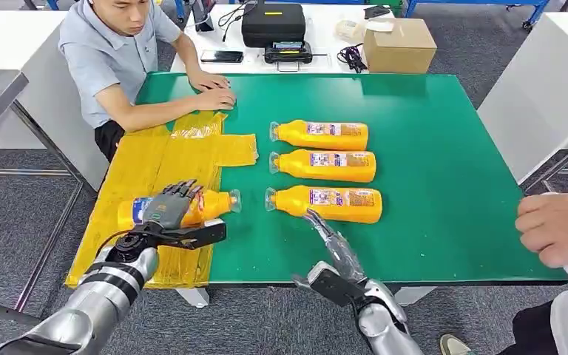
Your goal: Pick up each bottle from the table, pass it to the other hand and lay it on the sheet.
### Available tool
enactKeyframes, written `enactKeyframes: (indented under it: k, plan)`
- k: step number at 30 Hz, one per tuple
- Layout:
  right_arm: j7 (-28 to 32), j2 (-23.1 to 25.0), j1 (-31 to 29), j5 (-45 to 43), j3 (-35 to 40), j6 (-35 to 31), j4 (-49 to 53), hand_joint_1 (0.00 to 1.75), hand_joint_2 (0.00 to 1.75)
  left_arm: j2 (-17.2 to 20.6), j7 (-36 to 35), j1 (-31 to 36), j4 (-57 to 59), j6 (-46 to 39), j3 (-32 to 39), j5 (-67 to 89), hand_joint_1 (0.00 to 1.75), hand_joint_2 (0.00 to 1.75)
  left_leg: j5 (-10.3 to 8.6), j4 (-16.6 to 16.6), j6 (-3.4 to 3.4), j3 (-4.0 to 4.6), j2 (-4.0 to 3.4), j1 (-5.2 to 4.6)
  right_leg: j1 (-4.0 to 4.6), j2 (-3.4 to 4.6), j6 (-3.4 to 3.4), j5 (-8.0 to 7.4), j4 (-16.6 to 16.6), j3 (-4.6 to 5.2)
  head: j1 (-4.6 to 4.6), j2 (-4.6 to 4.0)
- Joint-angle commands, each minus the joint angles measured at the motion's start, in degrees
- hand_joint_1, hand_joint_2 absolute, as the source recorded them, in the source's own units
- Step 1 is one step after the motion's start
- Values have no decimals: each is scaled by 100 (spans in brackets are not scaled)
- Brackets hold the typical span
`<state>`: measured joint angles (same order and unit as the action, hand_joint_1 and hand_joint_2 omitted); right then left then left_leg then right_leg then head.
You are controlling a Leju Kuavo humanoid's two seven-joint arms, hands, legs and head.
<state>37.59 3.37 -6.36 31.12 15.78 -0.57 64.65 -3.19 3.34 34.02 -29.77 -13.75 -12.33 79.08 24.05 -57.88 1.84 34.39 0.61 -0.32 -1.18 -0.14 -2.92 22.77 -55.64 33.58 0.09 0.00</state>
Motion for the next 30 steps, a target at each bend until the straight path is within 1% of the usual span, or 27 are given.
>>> enactKeyframes:
  k: [1, 3, 6, 9, 10, 12, 13, 14, 15, 16, 17, 18, 19, 20, 21, 22, 23, 24, 26, 27, 28, 29, 30]
  plan:
    - [14, -17, -283, 28, -133, -12, -419, 0, 175, 9, 169, -243, 663, 229, 152, -126, 0, 175, 5, 13, -10, -20, -26, 3, 4, 22, 12, -3, 13, -13, 0, 0]
    - [16, -19, -284, 31, -133, -13, -424, 0, 175, 1, 189, -234, 666, 264, 145, -134, 0, 175, 4, 9, -5, -18, -17, -2, -1, 15, 7, -1, 7, -12, 0, 0]
    - [20, -13, -310, 46, -128, -22, -467, 0, 175, 1, 245, -204, 681, 384, 113, -150, 0, 175, 5, 12, -11, -19, -30, 4, 5, 26, 14, -6, 15, -12, 0, 0]
    - [40, 0, -341, 53, -127, -28, -495, 0, 175, 5, 283, -199, 662, 360, 70, -166, 0, 175, 4, 9, -5, -18, -16, -3, -2, 14, 6, 0, 6, -11, 0, 0]
    - [48, -1, -330, 55, -131, -35, -473, 0, 175, 9, 336, -231, 582, 192, 11, -158, 0, 175, 5, 15, -11, -22, -29, 2, 3, 25, 13, -4, 14, -14, 0, 0]
    - [52, -10, -303, 57, -141, -41, -427, 0, 175, -26, 380, -259, 496, 41, -21, -169, 0, 175, 5, 9, -5, -18, -17, -2, -1, 15, 7, 0, 7, -12, 0, 0]
    - [49, -15, -233, 62, -174, -63, -329, 0, 175, -85, 495, -353, 261, -238, -43, -260, 0, 175, 5, 14, -10, -21, -27, 1, 3, 24, 13, -3, 13, -12, 0, 0]
    - [41, -14, -183, 78, -197, -94, -262, 0, 175, -134, 532, -418, 91, -370, -60, -302, 0, 175, 5, 11, -8, -19, -19, 0, 1, 16, 10, 0, 10, -13, 0, 0]
    - [38, -22, -129, 82, -209, -94, -184, 0, 175, -184, 458, -480, -94, -273, -122, -299, 0, 175, 6, 12, -11, -18, -20, 3, 5, 16, 14, -1, 15, -14, 0, 0]
    - [-33, -18, -34, 302, -235, -382, -49, 0, 175, -270, 666, -710, -649, -497, -154, -475, 0, 175, 7, 13, -15, -18, -20, 8, 10, 14, 18, -1, 20, -15, 0, 0]
    - [-110, -38, 61, 520, -217, -612, 110, 0, 175, -329, 760, -954, -1219, -482, -224, -617, 0, 175, 8, 14, -18, -16, -19, 12, 14, 12, 23, 0, 22, -15, -2, 0]
    - [-119, -41, 114, 533, -222, -612, 201, 0, 175, -338, 690, -1085, -1532, -377, -304, -643, 0, 175, 2, 7, -5, -9, 3, -2, -1, -5, 6, 3, 7, -9, 0, 0]
    - [-274, -67, 234, 982, -184, -1010, 416, 0, 175, -389, 718, -1453, -2362, -320, -440, -849, 0, 175, 3, 5, -4, -7, 5, -2, -1, -6, 5, 5, 6, -5, 0, 0]
    - [-450, -82, 334, 1478, -151, -1443, 608, 0, 175, -419, 766, -1696, -2914, -336, -577, -948, 0, 175, 8, 7, -7, -9, 1, 1, 2, -4, 9, 7, 11, -8, 0, 0]
    - [-511, -88, 394, 1521, -145, -1425, 743, 0, 175, -411, 647, -1795, -3156, -224, -669, -949, 0, 175, 6, 5, -4, -5, 2, -5, -4, -4, 6, 7, 5, -2, -2, 0]
    - [-906, -208, 420, 2457, -26, -1994, 888, 0, 175, -420, 738, -2029, -3680, -454, -821, -1013, 0, 175, 9, 0, -3, 1, 2, -6, -3, -5, 6, 10, 2, 3, 0, 0]
    - [-1194, -241, 462, 2956, 35, -2268, 1042, 0, 175, -479, 827, -2229, -4053, -586, -894, -1101, 0, 175, 15, -4, -6, 8, -1, -1, 2, -2, 9, 13, 1, 8, 0, 0]
    - [-1244, -254, 497, 2989, 50, -2258, 1152, 0, 175, -482, 807, -2317, -4233, -565, -957, -1088, 0, 175, 8, -4, -2, 25, -3, -5, -2, 1, 4, 6, 0, 27, 0, 0]
    - [-1665, -404, 471, 3672, 123, -2399, 1357, 0, 175, -528, 821, -2624, -4750, -760, -1110, -1057, 0, 175, 18, -12, -6, 41, -9, -2, 2, 5, 6, 12, -5, 42, 0, 0]
    - [-1679, -427, 448, 3677, 117, -2392, 1384, 0, 175, -526, 816, -2686, -4836, -780, -1153, -1042, 0, 175, 37, -18, -10, 31, -17, 3, 8, 10, 12, 26, -4, 30, 2, 0]
    - [-1731, -464, 410, 3737, 118, -2362, 1388, 0, 175, -516, 813, -2738, -4921, -864, -1196, -972, 0, 175, 18, -8, -5, 59, -14, -6, -2, 9, 3, 9, -2, 60, 2, 0]
    - [-1785, -516, 352, 3859, 142, -2353, 1387, 0, 175, -528, 777, -2777, -4946, -1023, -1216, -816, 0, 175, 25, -10, -9, 49, -25, -2, 2, 19, 5, 11, -2, 55, -2, 0]
    - [-1784, -525, 333, 3858, 136, -2354, 1387, 0, 175, -534, 773, -2793, -4959, -1034, -1231, -803, 0, 175, 20, -9, -2, 56, -17, -8, -3, 10, -2, 5, -2, 63, -7, 0]
